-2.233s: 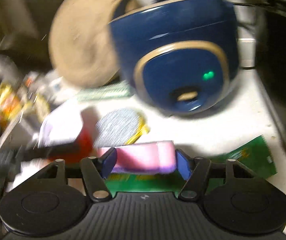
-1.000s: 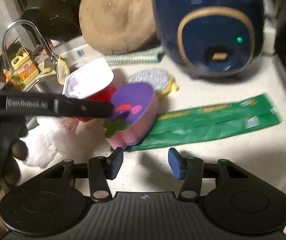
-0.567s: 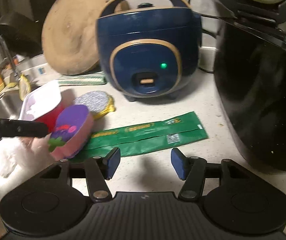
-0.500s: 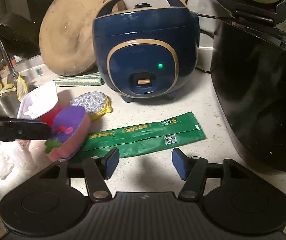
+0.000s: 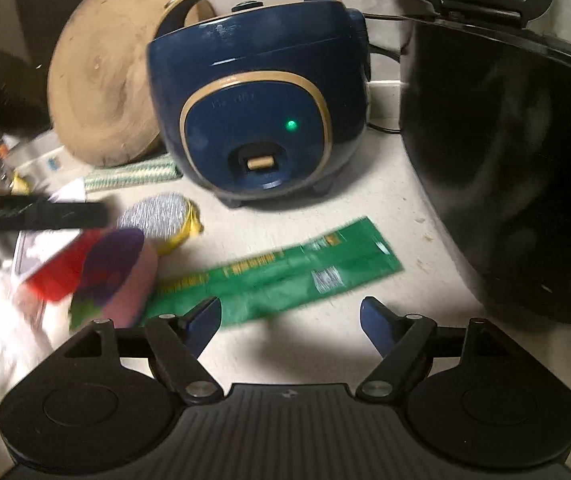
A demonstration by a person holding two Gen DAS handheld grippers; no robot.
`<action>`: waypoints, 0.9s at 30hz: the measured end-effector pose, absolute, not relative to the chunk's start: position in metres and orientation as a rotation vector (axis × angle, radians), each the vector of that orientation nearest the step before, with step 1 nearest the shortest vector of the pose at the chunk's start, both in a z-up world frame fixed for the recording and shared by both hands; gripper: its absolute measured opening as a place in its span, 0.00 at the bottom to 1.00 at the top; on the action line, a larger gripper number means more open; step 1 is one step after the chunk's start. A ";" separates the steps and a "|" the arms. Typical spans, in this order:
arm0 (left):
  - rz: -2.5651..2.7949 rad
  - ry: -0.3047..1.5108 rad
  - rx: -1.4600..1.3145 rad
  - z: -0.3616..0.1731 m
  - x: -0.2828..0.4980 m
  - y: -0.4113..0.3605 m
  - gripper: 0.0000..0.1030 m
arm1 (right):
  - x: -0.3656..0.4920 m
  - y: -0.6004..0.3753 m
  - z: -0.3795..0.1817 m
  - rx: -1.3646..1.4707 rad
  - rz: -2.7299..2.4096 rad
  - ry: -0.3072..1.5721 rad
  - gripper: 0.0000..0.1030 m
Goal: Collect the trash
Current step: 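Grasp the purple-pink sponge with the left gripper, then lift the sponge with the left gripper while the right approaches the green sachet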
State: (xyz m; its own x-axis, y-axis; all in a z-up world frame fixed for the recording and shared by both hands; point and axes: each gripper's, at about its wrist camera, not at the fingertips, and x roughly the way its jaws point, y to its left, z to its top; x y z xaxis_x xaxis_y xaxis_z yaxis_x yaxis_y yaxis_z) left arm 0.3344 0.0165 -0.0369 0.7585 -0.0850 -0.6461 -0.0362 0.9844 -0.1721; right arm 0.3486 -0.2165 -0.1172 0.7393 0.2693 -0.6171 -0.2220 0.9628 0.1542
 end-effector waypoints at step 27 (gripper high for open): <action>-0.128 0.691 -0.064 -0.026 0.294 -0.014 0.48 | 0.319 -0.211 -0.130 -0.063 0.388 0.752 0.60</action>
State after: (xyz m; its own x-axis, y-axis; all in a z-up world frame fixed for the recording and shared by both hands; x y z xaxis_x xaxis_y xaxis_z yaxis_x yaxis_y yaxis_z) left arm 0.2941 -0.0143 -0.0261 0.7632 -0.1388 -0.6311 0.0961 0.9902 -0.1016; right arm 0.3194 -0.2107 -0.1298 0.6629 0.3204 -0.6767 -0.3650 0.9274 0.0815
